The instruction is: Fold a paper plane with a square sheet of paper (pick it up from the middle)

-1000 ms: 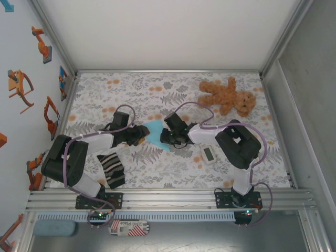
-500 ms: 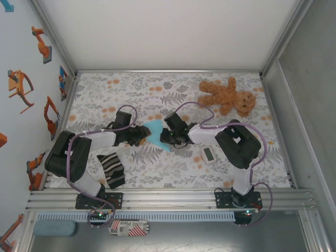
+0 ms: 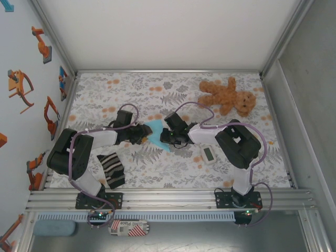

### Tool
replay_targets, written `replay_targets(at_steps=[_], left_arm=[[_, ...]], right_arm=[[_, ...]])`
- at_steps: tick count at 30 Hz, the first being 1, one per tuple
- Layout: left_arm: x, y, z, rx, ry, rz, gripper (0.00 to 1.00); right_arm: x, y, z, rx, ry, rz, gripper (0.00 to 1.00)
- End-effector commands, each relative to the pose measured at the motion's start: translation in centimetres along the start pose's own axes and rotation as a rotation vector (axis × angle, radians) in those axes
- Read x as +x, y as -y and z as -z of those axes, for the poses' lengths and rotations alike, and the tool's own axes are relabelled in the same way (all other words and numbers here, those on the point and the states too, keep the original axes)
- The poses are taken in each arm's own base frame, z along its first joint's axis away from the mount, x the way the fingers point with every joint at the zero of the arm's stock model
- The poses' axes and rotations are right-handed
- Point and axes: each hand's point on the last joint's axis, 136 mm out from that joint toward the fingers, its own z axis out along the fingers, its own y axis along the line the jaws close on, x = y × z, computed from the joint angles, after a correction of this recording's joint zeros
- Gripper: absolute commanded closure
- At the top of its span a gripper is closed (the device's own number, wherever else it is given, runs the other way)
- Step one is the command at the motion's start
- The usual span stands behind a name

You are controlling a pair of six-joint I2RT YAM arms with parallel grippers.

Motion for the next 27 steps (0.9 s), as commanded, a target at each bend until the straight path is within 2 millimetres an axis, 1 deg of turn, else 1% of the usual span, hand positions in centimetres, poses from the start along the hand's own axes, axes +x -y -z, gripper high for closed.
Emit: replay_targets(at_steps=[1, 7, 11, 16, 18, 21, 22, 24, 27], left_arm=[[0.4, 1.6, 0.0, 0.076, -0.025, -0.016, 0.62], [0.9, 0.9, -0.6, 0.065, -0.052, -0.013, 0.65], [1.0, 0.7, -0.9, 0.066, -0.062, -0.011, 0.7], [1.1, 0.7, -1.1, 0.065, -0.065, -0.012, 0.75], [1.0, 0.7, -1.1, 0.064, -0.066, -0.011, 0.79], [1.0, 0.7, -1.1, 0.063, -0.064, -0.014, 0.86], [0.9, 0.6, -1.1, 0.058, -0.063, -0.014, 0.87], [0.8, 0.7, -1.0, 0.053, -0.055, -0.013, 0.89], [0.4, 1.0, -0.6, 0.047, -0.037, -0.008, 0.91]], right_arm=[[0.3, 1.9, -0.8, 0.053, -0.008, -0.033, 0.87], [0.3, 1.8, -0.8, 0.048, -0.008, -0.033, 0.87], [0.3, 1.7, -0.7, 0.032, -0.004, -0.031, 0.87], [-0.2, 1.0, -0.3, -0.001, 0.014, -0.015, 0.86], [-0.3, 0.8, -0.2, -0.008, 0.019, -0.006, 0.85], [-0.6, 0.0, 0.3, -0.04, 0.039, 0.02, 0.84], [-0.9, -0.2, 0.7, -0.05, 0.051, 0.031, 0.82], [-1.7, -0.9, 1.9, -0.063, 0.097, 0.06, 0.75], [-2.8, -1.0, 3.9, -0.044, 0.174, 0.123, 0.66]])
